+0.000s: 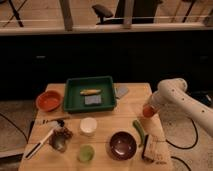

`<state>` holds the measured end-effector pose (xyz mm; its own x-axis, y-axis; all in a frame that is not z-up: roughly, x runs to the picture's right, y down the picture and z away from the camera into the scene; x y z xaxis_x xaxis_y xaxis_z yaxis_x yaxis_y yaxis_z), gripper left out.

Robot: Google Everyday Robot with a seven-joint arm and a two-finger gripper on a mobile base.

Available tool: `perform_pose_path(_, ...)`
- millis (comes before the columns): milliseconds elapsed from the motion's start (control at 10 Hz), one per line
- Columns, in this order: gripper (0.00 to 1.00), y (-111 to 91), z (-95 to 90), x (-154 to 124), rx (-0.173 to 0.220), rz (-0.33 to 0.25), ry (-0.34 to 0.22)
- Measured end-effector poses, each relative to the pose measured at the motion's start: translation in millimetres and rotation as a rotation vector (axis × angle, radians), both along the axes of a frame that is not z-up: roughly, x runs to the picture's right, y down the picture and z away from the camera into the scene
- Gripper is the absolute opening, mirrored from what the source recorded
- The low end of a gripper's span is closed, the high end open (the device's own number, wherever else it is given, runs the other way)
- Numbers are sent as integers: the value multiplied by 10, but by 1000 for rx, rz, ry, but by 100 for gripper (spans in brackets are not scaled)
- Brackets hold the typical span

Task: Place apple in paper cup

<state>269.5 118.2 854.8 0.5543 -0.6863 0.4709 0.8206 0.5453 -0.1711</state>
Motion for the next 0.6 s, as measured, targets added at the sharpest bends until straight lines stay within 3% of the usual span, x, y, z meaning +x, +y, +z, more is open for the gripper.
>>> perform_pose_path(600,0,-132,-141,-323,14,-34,-10)
